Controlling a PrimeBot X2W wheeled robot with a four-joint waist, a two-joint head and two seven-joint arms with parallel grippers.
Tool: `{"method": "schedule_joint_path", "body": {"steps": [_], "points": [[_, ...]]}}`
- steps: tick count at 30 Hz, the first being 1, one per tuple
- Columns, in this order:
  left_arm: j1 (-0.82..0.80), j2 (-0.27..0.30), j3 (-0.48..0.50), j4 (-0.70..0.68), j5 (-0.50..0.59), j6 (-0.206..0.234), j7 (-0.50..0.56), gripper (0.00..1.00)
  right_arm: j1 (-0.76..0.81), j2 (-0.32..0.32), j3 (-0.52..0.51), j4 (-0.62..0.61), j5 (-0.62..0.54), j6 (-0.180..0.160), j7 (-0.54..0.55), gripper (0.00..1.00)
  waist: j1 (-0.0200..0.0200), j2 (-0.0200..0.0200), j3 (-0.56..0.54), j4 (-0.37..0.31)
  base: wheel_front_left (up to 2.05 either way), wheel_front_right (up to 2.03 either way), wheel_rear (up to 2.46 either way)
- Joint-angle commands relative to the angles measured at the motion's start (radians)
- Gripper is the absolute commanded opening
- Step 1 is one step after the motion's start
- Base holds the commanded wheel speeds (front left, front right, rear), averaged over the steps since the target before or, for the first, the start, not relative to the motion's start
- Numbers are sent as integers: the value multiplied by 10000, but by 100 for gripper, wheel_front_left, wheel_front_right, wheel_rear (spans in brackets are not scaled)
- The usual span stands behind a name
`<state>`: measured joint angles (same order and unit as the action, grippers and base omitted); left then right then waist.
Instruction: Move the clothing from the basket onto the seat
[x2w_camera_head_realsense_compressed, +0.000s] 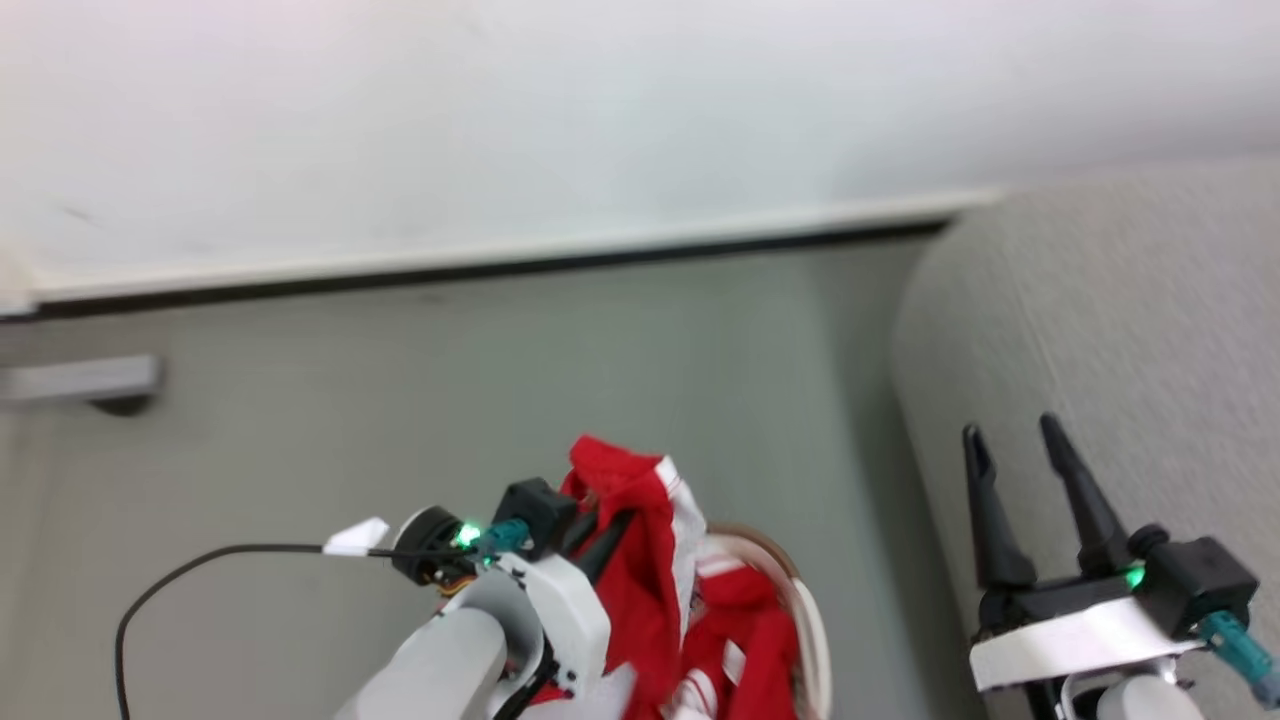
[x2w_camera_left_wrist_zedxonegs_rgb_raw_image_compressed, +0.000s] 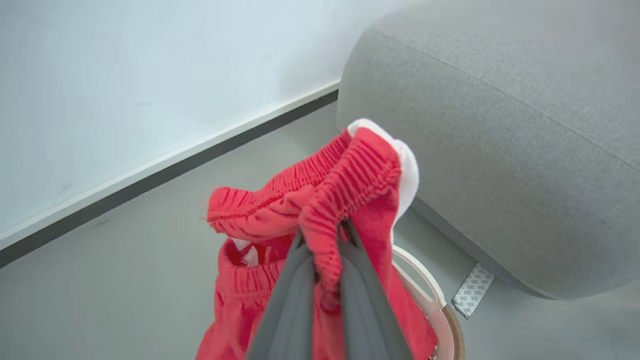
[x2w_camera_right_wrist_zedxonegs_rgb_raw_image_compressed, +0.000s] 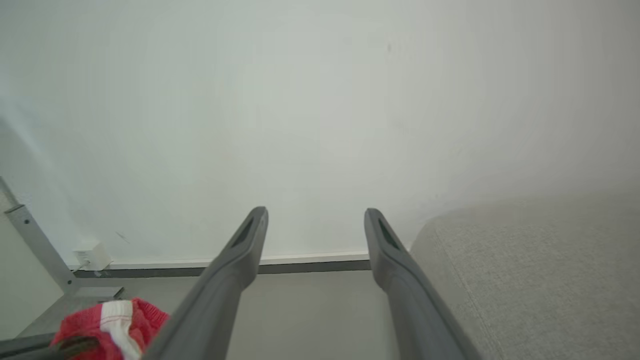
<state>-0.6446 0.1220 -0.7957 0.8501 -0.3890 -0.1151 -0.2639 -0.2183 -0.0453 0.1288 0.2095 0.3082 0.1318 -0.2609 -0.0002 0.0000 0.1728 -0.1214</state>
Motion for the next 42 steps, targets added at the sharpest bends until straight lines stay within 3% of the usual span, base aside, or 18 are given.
{"method": "schedule_joint_path", "body": {"steps": [1,14,33,42], "points": [[171,53,115,-224,-101,-30,-7,0,164,-49,26,49,7,-21,-19,100,2,0,-863,830,0,0,0],[8,139,1362,-2985,-783,-133,-8,0,647,-50,1015,256,411,-21,-19,100,2,0,-1938,1253,0,0,0],[-609,325,1625,-4422,-1332,61,223,0,712,-46,2152,239,583,-21,-19,100,2,0,-1929,1325,0,0,0],[-389,61,1284,-4797,-1462,26,319,0,118,-49,3457,1441,949,-21,-19,100,2,0,-1947,1625,0,0,0]]}}
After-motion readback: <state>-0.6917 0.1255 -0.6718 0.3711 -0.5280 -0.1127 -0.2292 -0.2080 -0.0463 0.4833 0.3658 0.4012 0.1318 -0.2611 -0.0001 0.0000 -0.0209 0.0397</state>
